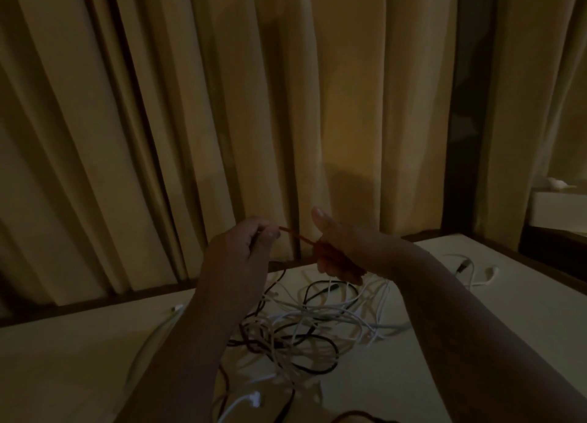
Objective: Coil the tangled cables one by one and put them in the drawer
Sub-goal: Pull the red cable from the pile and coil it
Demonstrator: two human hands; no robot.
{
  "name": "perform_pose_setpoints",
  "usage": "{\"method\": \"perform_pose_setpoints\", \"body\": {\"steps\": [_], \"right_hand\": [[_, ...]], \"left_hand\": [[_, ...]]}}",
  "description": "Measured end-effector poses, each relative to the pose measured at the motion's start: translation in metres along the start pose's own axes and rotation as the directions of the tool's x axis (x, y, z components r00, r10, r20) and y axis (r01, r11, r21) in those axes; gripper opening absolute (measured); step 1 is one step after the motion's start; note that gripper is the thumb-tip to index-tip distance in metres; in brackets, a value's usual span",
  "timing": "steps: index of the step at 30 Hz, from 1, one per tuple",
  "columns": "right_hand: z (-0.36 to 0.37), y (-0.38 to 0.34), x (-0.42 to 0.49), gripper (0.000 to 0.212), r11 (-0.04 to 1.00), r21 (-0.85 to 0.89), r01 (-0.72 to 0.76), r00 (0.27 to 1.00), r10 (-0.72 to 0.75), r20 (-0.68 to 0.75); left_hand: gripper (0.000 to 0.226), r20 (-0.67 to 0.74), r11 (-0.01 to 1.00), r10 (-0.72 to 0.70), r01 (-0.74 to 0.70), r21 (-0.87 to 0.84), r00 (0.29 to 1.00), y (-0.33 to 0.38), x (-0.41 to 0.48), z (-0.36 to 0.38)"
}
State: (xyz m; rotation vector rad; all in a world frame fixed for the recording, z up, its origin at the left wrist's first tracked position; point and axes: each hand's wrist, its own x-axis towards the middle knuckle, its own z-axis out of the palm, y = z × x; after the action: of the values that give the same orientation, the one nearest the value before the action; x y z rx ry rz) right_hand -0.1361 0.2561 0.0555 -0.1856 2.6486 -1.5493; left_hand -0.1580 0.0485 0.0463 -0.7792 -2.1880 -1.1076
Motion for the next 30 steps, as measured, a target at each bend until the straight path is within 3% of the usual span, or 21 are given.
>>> {"method": "perform_pose_setpoints", "body": {"steps": [2,4,7,11,15,18,22,25,27,30], "right_hand": [[0.000,-0.004,-0.003,0.091,0.992,0.124,-0.028,0.990,0.010,0.141],[0.001,-0.006,-0.006,0.088,0.962,0.274,-0.016,0.952,-0.069,0.297],[0.003,-0.008,-0.005,0.080,0.816,0.578,-0.010,0.886,-0.261,0.383],[0.008,-0.014,-0.001,0.075,0.511,0.860,-0.019,0.881,-0.399,0.256],[0.014,-0.019,-0.002,0.075,0.150,0.987,0.058,0.910,-0.415,0.009],[0.013,-0.024,-0.002,0.082,0.043,0.973,0.226,0.919,-0.340,-0.199],[0.009,-0.027,-0.001,0.084,0.108,0.917,0.385,0.905,-0.237,-0.352],[0.000,-0.027,0.004,0.081,0.364,0.793,0.489,0.863,-0.070,-0.501],[-0.003,-0.022,0.008,0.077,0.557,0.685,0.470,0.826,-0.002,-0.564],[0.001,-0.015,0.006,0.069,0.818,0.453,0.354,0.847,-0.075,-0.527]], "left_hand": [[0.021,-0.043,1.000,0.008,-0.008,0.003,0.999,-0.001,0.000,0.001],[0.023,-0.068,1.000,-0.018,0.018,-0.001,0.998,-0.002,0.000,0.002],[0.029,-0.059,0.998,-0.055,0.053,-0.044,0.997,-0.002,-0.001,0.006],[0.031,0.011,0.995,-0.048,0.049,-0.082,0.999,-0.001,-0.005,0.023],[0.033,0.106,0.968,-0.151,0.169,-0.186,0.983,0.009,-0.007,0.032],[0.036,0.196,0.980,-0.146,0.169,-0.107,0.970,0.017,-0.013,0.034],[0.029,0.258,0.993,-0.118,0.113,0.034,0.959,0.023,-0.014,0.032],[0.029,0.288,0.994,-0.109,0.102,0.039,0.951,0.024,-0.012,0.025],[0.033,0.297,0.995,-0.094,0.085,0.045,0.950,0.025,-0.012,0.020],[0.032,0.310,0.993,-0.107,0.083,0.088,0.945,0.021,-0.008,0.014]]}}
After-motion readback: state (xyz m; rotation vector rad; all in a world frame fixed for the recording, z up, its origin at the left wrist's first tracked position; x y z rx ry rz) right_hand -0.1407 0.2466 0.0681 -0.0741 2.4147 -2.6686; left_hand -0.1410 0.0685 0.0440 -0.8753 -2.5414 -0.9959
